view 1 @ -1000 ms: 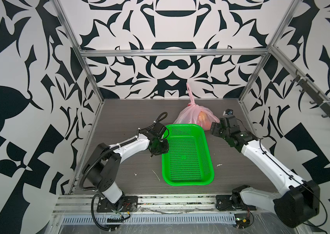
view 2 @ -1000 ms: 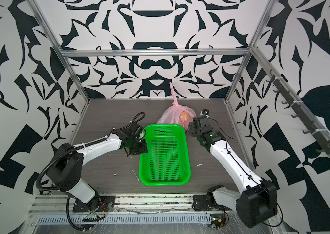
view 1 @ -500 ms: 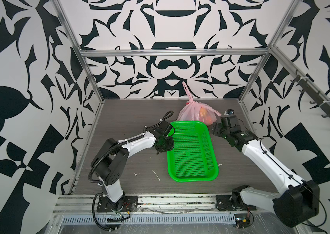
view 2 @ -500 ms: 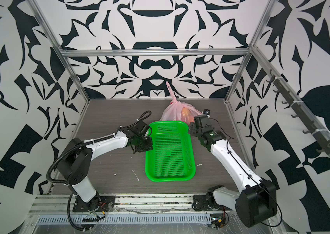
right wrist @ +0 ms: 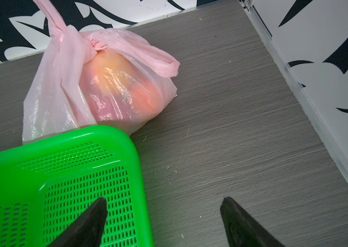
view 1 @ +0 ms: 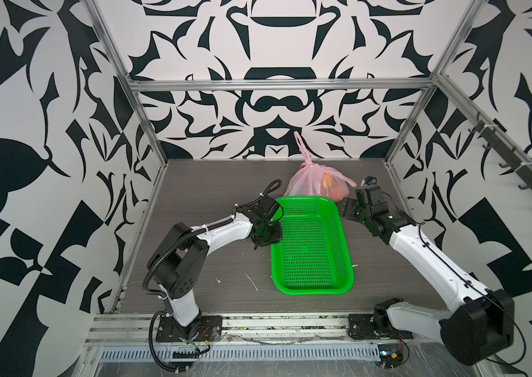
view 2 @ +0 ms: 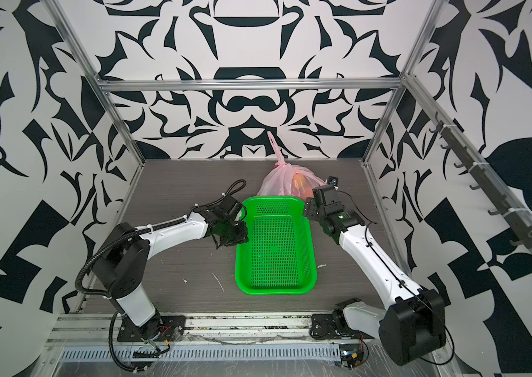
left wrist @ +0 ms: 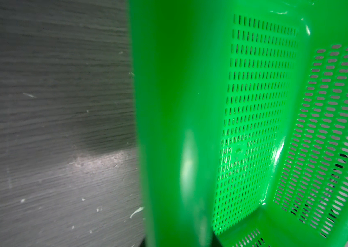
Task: Untie the knot of the plastic bag and take out the fruit
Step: Move the basket to the center of the table.
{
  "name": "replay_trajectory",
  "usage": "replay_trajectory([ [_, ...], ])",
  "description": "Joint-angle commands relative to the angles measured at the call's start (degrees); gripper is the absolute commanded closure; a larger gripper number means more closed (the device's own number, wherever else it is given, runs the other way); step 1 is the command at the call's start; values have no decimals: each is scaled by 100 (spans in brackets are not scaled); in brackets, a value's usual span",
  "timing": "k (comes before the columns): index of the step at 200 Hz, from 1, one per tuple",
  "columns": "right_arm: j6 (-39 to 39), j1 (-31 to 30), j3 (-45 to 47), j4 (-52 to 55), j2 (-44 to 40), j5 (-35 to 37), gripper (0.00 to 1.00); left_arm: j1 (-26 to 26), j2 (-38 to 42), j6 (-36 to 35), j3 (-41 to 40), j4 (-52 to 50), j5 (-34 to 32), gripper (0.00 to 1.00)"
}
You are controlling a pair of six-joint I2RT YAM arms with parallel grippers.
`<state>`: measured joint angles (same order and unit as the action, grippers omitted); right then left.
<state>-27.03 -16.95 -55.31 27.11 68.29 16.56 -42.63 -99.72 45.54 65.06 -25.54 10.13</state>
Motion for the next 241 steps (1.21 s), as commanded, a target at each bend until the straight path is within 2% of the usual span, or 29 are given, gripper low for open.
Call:
replay_trajectory([
  [1,-92,17,9,-92,-123,-12,13,-109,3,-16,-147,-22,179,100],
  [97,-138,17,94,-160,-90,-85,13,-320,35,306,-189,-30,-54,100],
  [171,-162,19,37,-224,19,-160,13,-325,128,374,-207,-96,-138,74],
  [241,-440,17,-332,-237,458,-98,12,-333,288,643,-265,0,-29,63],
])
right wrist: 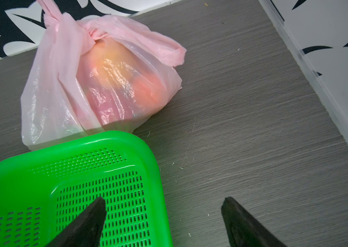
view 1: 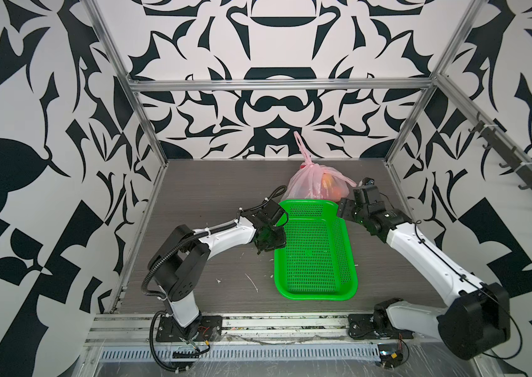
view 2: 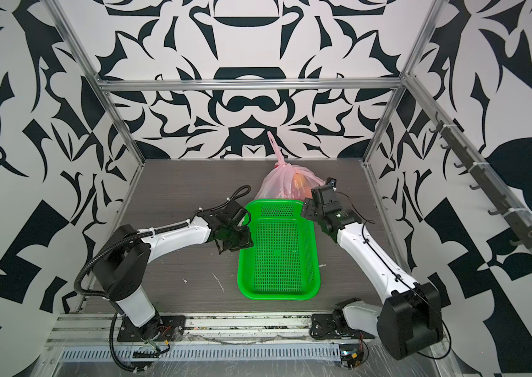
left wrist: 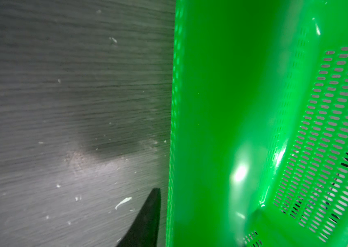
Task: Untie the knot of the plastic bag and take out the fruit
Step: Move the basket to the center of the table, then move the plastic bag to the middle-left of the table.
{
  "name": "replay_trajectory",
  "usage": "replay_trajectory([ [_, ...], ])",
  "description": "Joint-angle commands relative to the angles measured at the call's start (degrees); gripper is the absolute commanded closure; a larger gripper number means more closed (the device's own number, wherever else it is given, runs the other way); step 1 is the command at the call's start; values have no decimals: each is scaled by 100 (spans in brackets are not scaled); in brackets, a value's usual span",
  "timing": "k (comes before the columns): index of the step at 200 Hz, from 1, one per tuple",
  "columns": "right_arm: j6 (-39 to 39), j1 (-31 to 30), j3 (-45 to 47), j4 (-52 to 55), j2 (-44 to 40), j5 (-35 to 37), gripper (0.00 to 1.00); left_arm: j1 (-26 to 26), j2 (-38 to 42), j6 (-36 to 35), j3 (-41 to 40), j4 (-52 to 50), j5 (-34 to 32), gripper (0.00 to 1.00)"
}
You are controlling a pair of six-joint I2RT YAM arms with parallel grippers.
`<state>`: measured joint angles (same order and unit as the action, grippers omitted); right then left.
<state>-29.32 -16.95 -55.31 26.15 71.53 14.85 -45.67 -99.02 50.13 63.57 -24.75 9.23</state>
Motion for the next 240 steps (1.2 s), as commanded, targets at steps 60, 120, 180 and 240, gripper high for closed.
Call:
replay_trajectory([
  [60,-345,-27,-777,-339,711,110,12,-100,245,452,-209,120,114,58],
  [120,-375,-229,-1693,-806,1807,-8,14,18,605,5,-75,-669,-307,40],
  [180,-320,-422,-3059,-1078,3262,34,25,767,1440,-669,-367,-1354,-380,33],
  [240,-295,-423,-3847,-1434,4258,-143,33,1834,1750,-1144,-661,-1274,184,33],
])
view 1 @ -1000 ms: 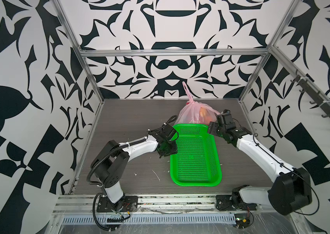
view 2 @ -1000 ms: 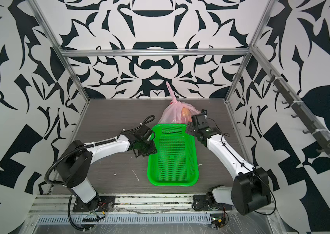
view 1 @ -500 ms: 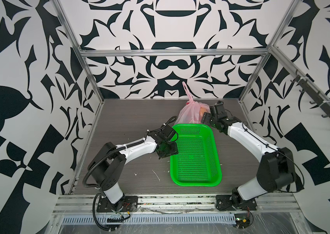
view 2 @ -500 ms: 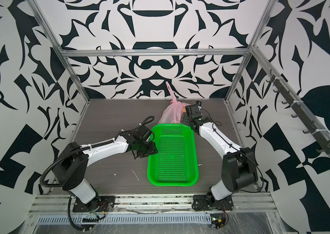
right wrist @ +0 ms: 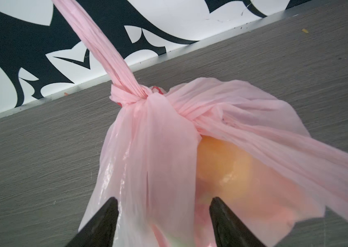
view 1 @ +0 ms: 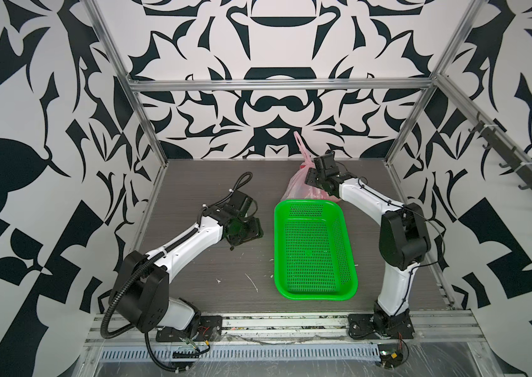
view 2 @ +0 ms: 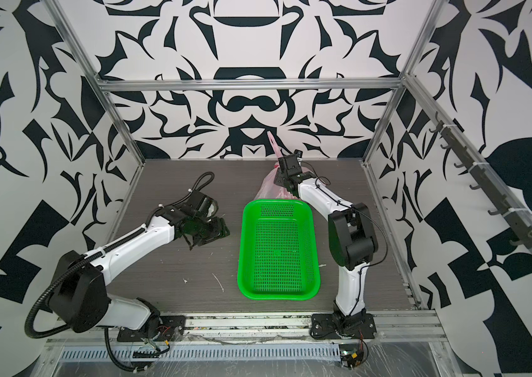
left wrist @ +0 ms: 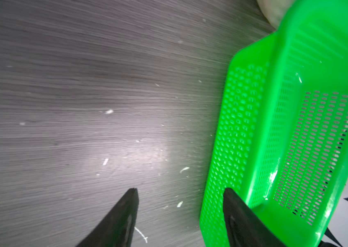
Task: Untie the knot of the plastic bag and take out the fruit
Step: Move the plastic bag to the middle-left of the table.
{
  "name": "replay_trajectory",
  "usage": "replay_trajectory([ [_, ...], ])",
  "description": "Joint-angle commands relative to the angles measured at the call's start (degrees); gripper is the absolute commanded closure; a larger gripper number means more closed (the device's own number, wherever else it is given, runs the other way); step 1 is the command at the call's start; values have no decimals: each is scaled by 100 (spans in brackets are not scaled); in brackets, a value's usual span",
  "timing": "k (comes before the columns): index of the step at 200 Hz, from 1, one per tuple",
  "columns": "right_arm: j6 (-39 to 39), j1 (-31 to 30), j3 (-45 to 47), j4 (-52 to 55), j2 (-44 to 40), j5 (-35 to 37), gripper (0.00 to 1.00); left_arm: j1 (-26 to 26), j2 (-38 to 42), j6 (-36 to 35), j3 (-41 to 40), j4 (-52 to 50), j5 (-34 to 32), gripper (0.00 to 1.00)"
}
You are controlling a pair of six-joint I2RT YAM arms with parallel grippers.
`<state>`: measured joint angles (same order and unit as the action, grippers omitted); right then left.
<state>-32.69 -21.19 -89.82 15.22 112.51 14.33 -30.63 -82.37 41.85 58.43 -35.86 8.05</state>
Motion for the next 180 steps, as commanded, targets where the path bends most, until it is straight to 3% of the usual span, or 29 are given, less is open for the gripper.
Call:
replay_trajectory([
  [1,47,1,-405,-356,176,-103,33,347,83,-321,-152,-157,311,33],
  [16,134,1,-583,-479,410,-272,44,576,58,-415,-182,-102,434,33],
  [28,210,1,-797,-462,614,-608,62,756,37,-464,-208,-52,493,33],
  [46,245,-1,-1238,-375,972,-1002,100,1035,19,-507,-299,96,545,34],
  [68,237,-24,-1774,-300,1379,-1560,100,1365,-55,-527,-409,301,277,34],
  [101,295,-294,-2544,-46,1837,-1924,100,1995,-209,-423,-500,690,496,35],
  [138,204,-843,-3429,295,2273,-1986,100,2581,-239,-438,-388,841,706,35],
  [180,-265,-1614,-3558,4,2388,-1904,100,3145,-41,-492,-272,837,975,35],
])
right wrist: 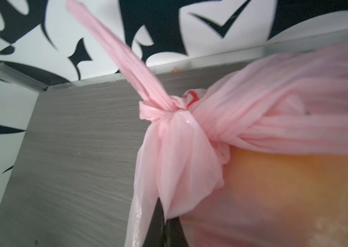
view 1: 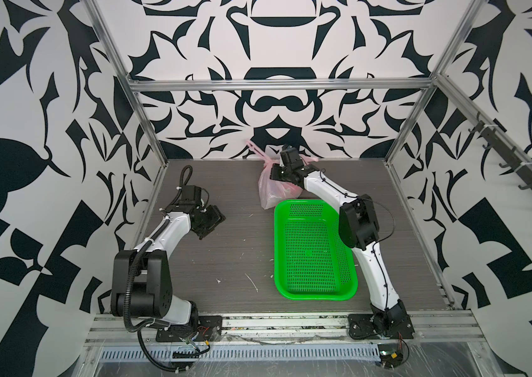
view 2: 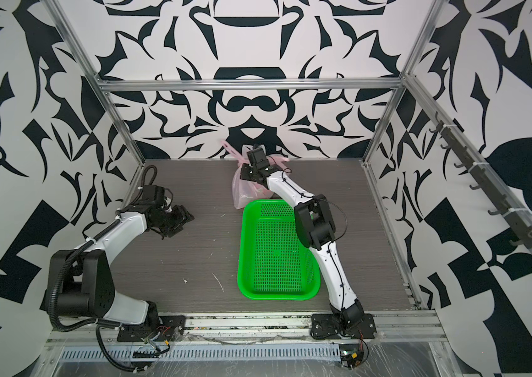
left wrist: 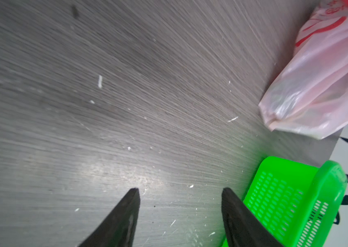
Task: Untie the knot of the plastic bag and take out the fruit
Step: Move the plastic bag to the middle-left of the table, then untie the plastic bag at the center of the table.
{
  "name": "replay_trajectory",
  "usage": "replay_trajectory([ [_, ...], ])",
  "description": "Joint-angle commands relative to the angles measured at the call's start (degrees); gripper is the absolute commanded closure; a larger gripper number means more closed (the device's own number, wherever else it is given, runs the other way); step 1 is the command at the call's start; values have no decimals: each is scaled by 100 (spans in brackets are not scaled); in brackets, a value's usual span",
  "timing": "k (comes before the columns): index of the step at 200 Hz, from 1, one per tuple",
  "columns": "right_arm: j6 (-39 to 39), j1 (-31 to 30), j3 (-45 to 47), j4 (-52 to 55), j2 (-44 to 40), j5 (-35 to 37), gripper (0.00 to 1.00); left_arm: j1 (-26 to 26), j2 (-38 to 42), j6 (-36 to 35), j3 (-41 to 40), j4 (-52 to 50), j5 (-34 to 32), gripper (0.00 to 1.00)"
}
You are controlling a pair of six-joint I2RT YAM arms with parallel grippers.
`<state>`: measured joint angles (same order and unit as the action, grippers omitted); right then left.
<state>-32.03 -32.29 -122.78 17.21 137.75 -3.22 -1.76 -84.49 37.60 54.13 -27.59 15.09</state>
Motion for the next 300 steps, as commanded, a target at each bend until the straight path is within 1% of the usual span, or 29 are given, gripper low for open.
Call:
replay_trajectory([
  [1,-344,-522,-254,-202,-136,-146,100,265,179,-69,163,10,282,35],
  [19,-506,-873,-133,-339,-207,27,100,484,319,-112,236,-50,420,35],
  [38,-664,-1289,240,-591,-431,275,100,611,452,-165,322,-121,522,34],
  [54,-836,-1604,724,-916,-680,432,100,615,519,-158,326,-109,618,34],
  [78,-1072,-2070,1456,-1308,-1093,825,100,617,499,-15,159,121,991,35],
  [97,-1208,-2476,2056,-1641,-1462,1302,100,615,495,113,-51,340,1229,35],
  [103,-1202,-2610,2155,-1716,-1537,1374,100,618,497,138,-107,395,1269,35],
  [106,-1194,-2680,2173,-1731,-1567,1570,100,616,495,147,-134,412,1279,35],
  [113,-1174,-2815,2189,-1738,-1604,1693,100,615,500,161,-181,451,1330,35],
  [126,-1148,-2982,2112,-1765,-1588,1655,100,615,480,168,-235,482,1388,35],
  [142,-1139,-3052,1890,-1718,-1488,1479,100,616,453,175,-253,507,1390,35],
  [148,-1124,-3069,1775,-1675,-1428,1176,100,615,427,206,-241,545,1389,35],
  [162,-1083,-3065,1600,-1475,-1368,1019,100,615,297,238,-174,650,1378,35],
  [182,-881,-3068,1541,-1066,-1475,986,100,615,-47,331,66,884,1415,35],
  [196,-722,-3067,1660,-771,-1673,1017,100,615,-301,459,274,1080,1572,35],
  [206,-607,-3066,1733,-560,-1825,1021,98,607,-446,546,411,1157,1687,36],
  [218,-433,-3069,1811,-286,-2016,1034,91,607,-511,577,533,1180,1716,36],
  [246,86,-3065,1908,324,-2449,1072,71,607,-406,412,791,823,1630,34],
  [263,476,-3059,1743,814,-2621,987,52,607,-271,244,943,468,1548,33],
  [281,828,-3023,1593,1281,-2795,913,46,599,-73,27,1105,-54,1403,32],
  [300,1247,-2928,1582,1522,-3022,861,42,544,249,-267,1273,-734,1010,32],
])
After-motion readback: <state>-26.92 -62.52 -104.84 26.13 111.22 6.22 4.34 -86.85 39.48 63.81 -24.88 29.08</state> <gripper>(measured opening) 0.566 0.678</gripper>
